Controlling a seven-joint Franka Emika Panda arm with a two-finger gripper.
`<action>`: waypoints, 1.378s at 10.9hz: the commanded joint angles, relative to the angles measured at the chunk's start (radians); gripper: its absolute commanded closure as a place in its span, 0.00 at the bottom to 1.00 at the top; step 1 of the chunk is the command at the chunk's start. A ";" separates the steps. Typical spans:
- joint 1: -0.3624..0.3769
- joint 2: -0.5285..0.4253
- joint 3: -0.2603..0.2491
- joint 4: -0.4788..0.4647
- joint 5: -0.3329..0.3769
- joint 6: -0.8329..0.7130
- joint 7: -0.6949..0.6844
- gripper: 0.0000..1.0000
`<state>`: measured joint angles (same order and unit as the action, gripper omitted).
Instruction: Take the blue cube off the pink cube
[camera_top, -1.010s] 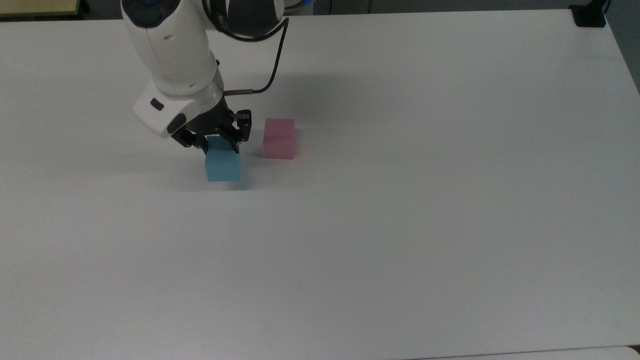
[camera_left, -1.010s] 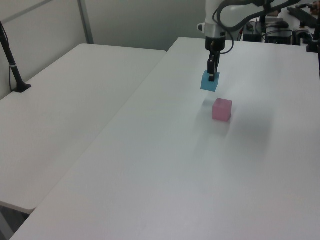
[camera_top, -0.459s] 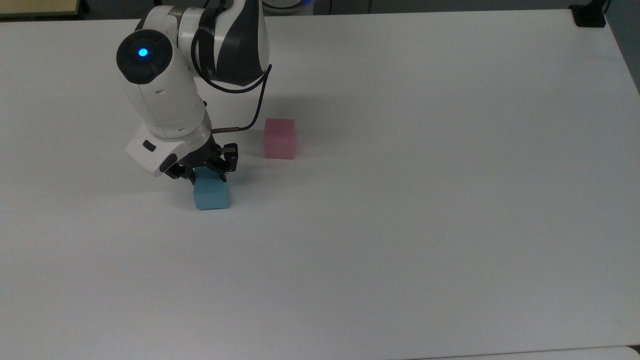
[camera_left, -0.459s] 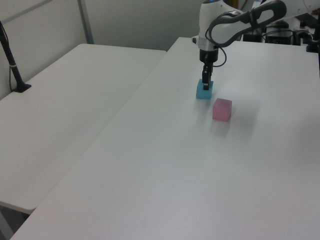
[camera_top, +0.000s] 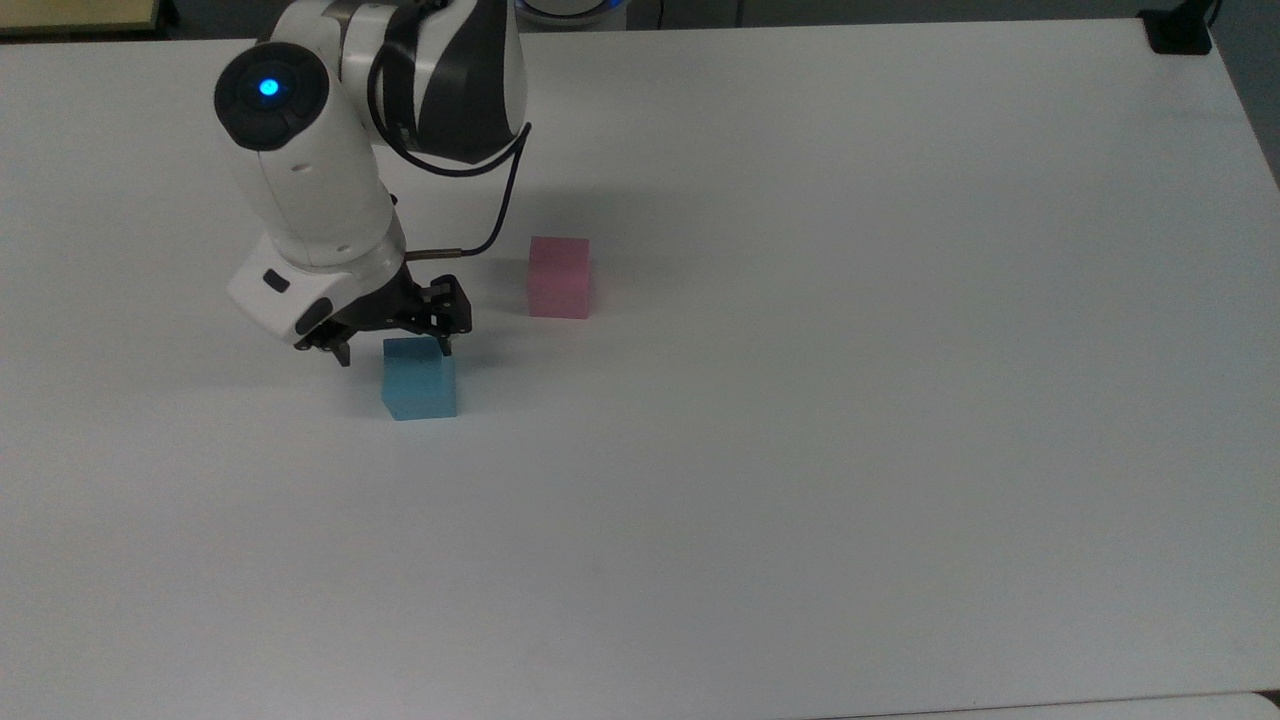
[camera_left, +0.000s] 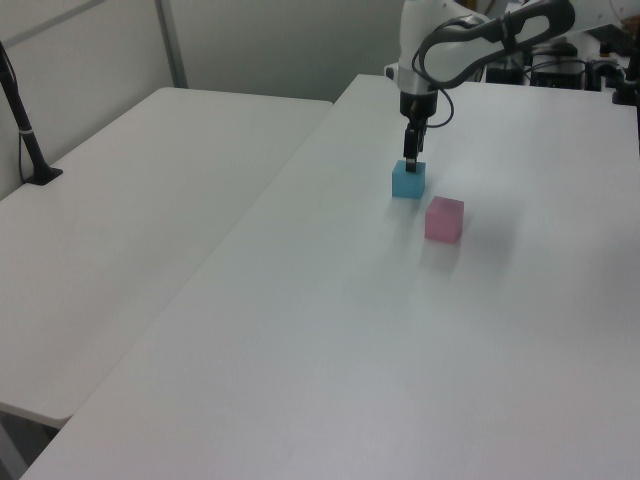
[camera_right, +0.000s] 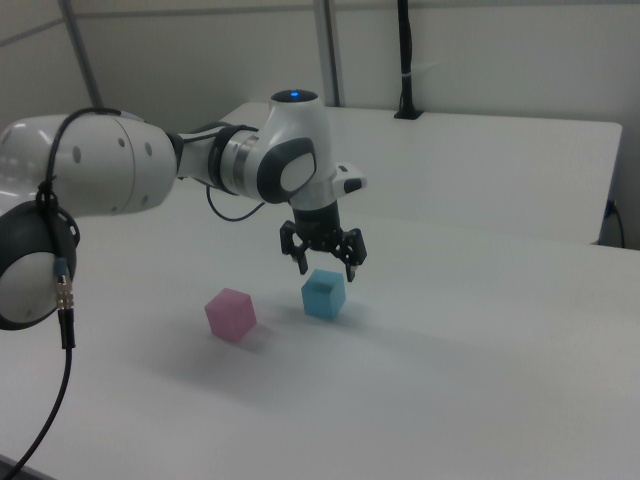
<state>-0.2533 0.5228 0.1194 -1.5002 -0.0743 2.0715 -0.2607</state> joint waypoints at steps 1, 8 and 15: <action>-0.021 -0.189 -0.003 -0.060 -0.004 -0.060 0.172 0.00; 0.126 -0.536 -0.113 -0.064 0.011 -0.581 0.368 0.00; 0.224 -0.555 -0.239 -0.086 0.037 -0.484 0.138 0.00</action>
<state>-0.0213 -0.0133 -0.1065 -1.5614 -0.0338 1.5496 -0.0382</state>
